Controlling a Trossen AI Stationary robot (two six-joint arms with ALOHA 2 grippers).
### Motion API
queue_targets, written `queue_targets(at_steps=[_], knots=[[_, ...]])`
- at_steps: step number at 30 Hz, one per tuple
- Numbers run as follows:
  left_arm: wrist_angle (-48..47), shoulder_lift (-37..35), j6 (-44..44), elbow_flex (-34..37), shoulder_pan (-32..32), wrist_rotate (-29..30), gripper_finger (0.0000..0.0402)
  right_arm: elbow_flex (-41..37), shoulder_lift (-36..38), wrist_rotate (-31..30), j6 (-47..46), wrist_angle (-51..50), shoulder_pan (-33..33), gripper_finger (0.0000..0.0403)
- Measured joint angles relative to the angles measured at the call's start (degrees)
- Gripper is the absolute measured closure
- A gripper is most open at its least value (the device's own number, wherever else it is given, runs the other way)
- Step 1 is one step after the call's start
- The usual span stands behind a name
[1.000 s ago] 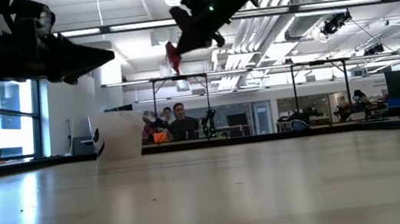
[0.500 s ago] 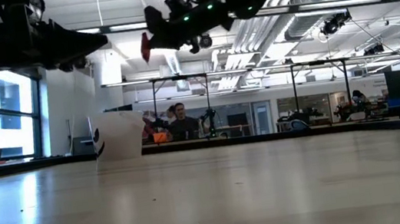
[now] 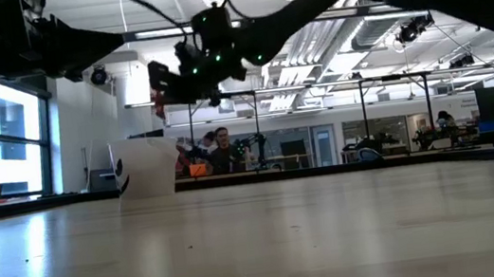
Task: Sort candy
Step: Put the red candy into the white bucket, then return to Home Position
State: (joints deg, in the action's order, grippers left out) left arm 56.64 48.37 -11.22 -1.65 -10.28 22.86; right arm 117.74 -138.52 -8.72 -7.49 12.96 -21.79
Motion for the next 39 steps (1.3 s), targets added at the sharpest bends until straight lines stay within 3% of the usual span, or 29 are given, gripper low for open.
queue_targets(at_steps=[8,25,29,36,39], knots=[[-1.8,-2.2,0.0,0.0,0.0,0.0,0.0401,4.7,-5.4,0.6,-6.7,-3.3,-1.1,0.0402],[-1.8,-2.2,0.5,0.0,0.0,-3.6,0.0401,4.9,-5.8,0.7,-9.1,-8.6,-1.0,0.0397],[-1.8,-2.2,0.5,0.0,0.0,-3.6,0.0401,4.9,-5.8,0.3,-8.6,-10.0,-1.0,0.0362],[-2.9,-2.2,0.5,0.0,0.0,-3.6,0.0401,4.9,-4.8,2.7,-6.3,-12.9,-0.9,0.0258],[-3.1,-2.2,0.5,0.0,0.0,-3.3,0.0401,4.9,-2.5,2.8,-4.4,-16.0,-0.7,0.0241]])
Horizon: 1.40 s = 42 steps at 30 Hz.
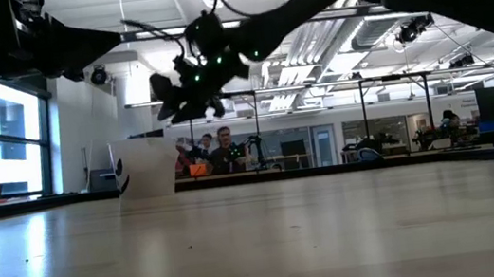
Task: Sort candy
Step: Return to Home Position
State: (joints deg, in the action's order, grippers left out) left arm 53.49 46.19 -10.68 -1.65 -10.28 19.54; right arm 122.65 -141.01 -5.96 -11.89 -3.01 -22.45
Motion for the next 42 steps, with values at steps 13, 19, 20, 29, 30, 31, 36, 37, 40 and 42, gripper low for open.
queue_targets(at_steps=[13,19,20,29,30,31,36,37,40,42], knots=[[-2.9,-3.2,-1.0,0.0,0.0,0.2,0.0401,-5.6,9.6,-10.1,13.4,-12.6,2.4,0.0385],[-7.1,-6.0,-0.6,0.0,0.0,0.2,0.0401,-21.2,16.4,-8.9,14.8,1.7,3.8,0.0398],[-7.6,-6.4,-0.5,0.0,0.0,0.2,0.0401,-24.3,18.1,-8.4,14.7,4.7,4.1,0.0400],[-11.0,-8.3,-0.6,-0.1,0.0,-0.3,0.0401,-56.5,34.3,-5.6,17.1,28.1,8.1,0.0402],[-12.2,-8.7,-0.9,0.0,0.0,-0.4,0.0401,-59.8,36.0,-5.5,17.9,29.9,8.8,0.0402],[-12.9,-9.0,-1.0,0.0,0.0,-0.8,0.0401,-63.1,37.6,-5.4,18.4,31.3,9.5,0.0402],[-13.9,-11.3,-1.8,0.0,0.0,-1.6,0.0401,-76.8,47.9,-5.3,19.7,39.9,12.1,0.0402],[-14.3,-11.9,-2.3,0.0,0.0,-1.8,0.0401,-79.8,49.7,-4.8,19.7,40.7,12.4,0.0402],[-15.4,-13.8,-2.9,0.0,0.1,-2.9,0.0401,-87.9,55.4,-3.5,19.7,44.3,13.2,0.0403],[-16.7,-14.8,-2.6,0.0,0.1,-3.5,0.0401,-92.8,59.7,-2.7,19.5,47.9,13.4,0.0403]])
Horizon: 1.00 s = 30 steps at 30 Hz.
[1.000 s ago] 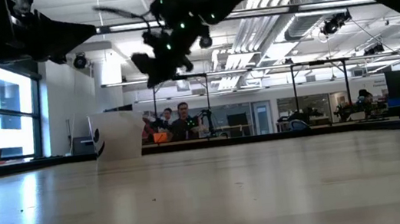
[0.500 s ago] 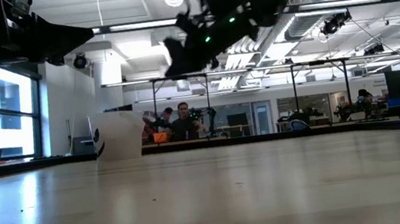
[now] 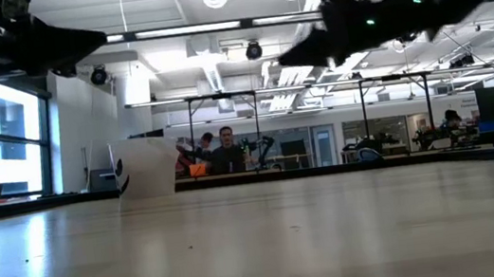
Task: Sort candy
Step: Return to Home Position
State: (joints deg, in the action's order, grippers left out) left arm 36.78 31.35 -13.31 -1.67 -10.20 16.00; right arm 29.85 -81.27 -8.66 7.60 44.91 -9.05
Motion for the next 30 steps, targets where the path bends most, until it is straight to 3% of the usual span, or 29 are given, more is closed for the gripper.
queue_targets(at_steps=[16,22,30], knots=[[-2.6,-5.2,0.7,0.0,0.1,2.3,0.0401,-29.1,32.2,1.3,-1.6,7.3,3.1,0.0403],[-2.7,-5.2,0.6,0.1,0.9,1.6,0.0401,-29.3,41.5,5.8,-2.3,0.5,3.1,0.0403],[-7.7,-9.0,0.6,1.0,0.9,1.6,0.0401,-29.3,49.8,6.2,0.0,-7.6,3.1,0.0403]])
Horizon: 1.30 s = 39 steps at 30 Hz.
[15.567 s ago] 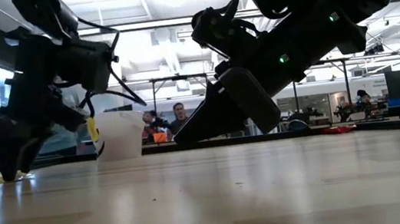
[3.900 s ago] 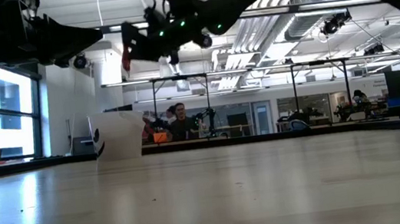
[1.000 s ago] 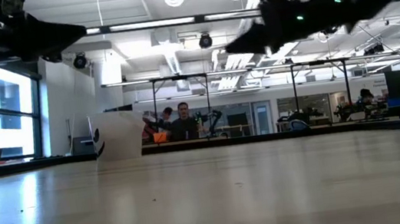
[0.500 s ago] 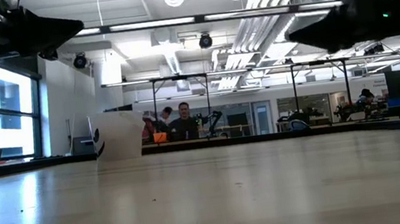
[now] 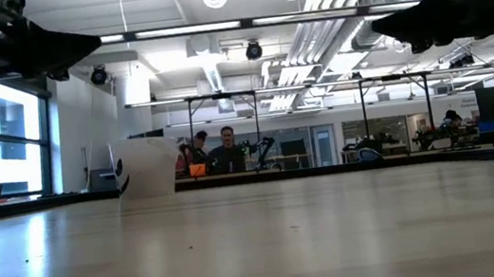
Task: Sort candy
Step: Return to Home Position
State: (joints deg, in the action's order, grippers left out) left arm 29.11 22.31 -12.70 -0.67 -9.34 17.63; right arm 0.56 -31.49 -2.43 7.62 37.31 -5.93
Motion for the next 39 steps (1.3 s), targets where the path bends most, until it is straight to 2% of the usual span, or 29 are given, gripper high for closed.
queue_targets(at_steps=[5,14,17,22,24,28,35,39], knots=[[-5.5,-6.0,-0.3,0.0,0.0,0.0,0.0401,0.0,6.6,0.0,0.0,-5.3,0.0,0.0403],[-17.9,-21.6,-1.7,0.0,0.0,2.8,0.0401,0.0,18.8,-2.1,0.4,-16.0,0.0,0.0403],[-20.0,-22.1,-2.0,0.0,0.2,6.5,0.0401,0.0,23.3,-2.6,0.4,-20.3,0.0,0.0403],[-22.6,-22.1,-2.2,0.0,2.2,6.9,0.0401,0.0,31.5,-2.7,-0.4,-28.8,0.0,0.0403],[-22.0,-22.1,-2.4,0.0,3.5,4.9,0.0402,0.0,31.5,-2.7,-1.0,-30.0,0.0,0.0403],[-22.5,-22.1,-1.9,0.0,7.6,-5.3,0.0402,0.0,31.5,-2.8,-1.2,-30.7,0.0,0.0403],[-23.7,-22.0,0.6,0.0,19.6,-18.7,0.0401,0.0,31.5,-2.8,-1.7,-29.8,0.0,0.0403],[-23.7,-22.0,3.6,0.0,25.8,-19.9,0.0402,0.0,31.5,-2.9,-1.6,-29.8,0.0,0.0403]])
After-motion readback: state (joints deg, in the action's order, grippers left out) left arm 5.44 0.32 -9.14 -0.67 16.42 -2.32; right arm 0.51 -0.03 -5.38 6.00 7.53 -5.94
